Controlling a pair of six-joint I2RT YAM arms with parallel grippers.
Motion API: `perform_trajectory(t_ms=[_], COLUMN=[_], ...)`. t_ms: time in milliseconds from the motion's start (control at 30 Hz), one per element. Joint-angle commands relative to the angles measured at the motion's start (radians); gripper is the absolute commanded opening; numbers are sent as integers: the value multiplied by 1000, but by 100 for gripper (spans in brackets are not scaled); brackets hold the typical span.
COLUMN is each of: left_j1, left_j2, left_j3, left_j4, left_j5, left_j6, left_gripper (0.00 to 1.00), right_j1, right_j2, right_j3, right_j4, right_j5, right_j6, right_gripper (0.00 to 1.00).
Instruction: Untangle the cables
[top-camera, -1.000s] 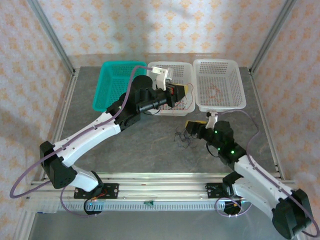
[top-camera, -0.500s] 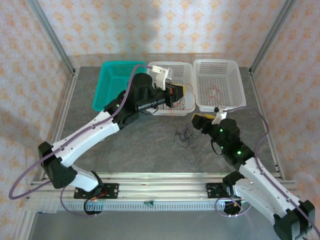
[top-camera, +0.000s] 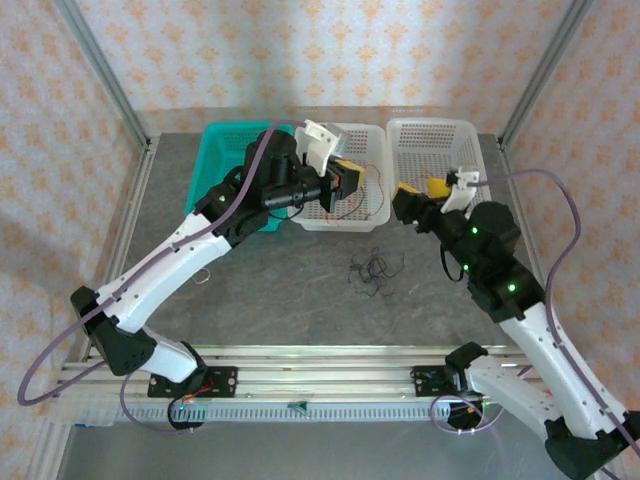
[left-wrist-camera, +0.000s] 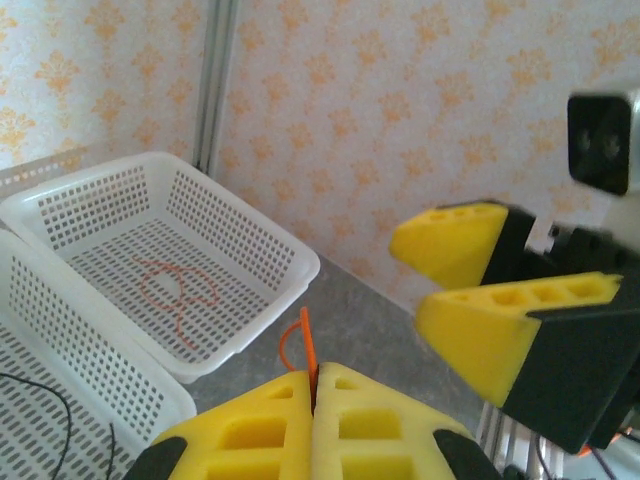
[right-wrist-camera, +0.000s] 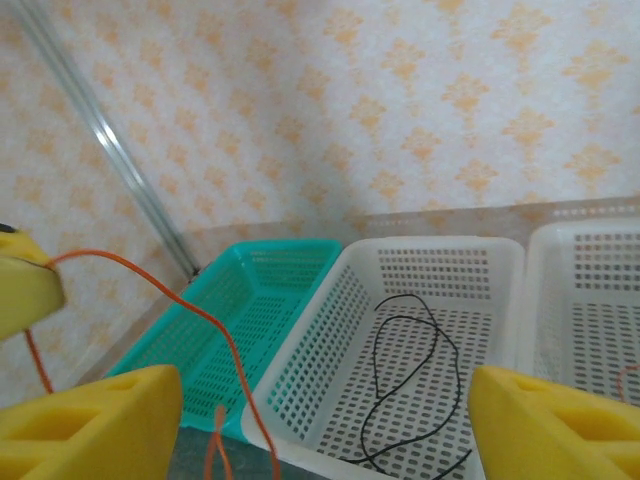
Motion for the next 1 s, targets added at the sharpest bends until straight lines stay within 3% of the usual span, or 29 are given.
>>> perform_trajectory(t_ms=[0,267,533,733,967], left_j1=[40,54,84,88,87], left_j2=[16,36,31,62,68], left_j3=[55,103,107,159,169], left_j4=[-90,-180,-229,-298,-294], left_j5=[100,180,240,307,332], left_j6=[80,112,180,232,231], left_gripper=[0,0,0,0,0], right_j1=[2,-101,-238,-239,-232], right_j2=[46,126,199,251,316], right_j3=[68,86,119,148,193], right_j4=[-61,45,33,-19,-73], right_j5=[-112,-334,-723,-863,-936], right_j6=[-65,-36,-129,-245,-349], right_gripper=[75,75,77,75,73])
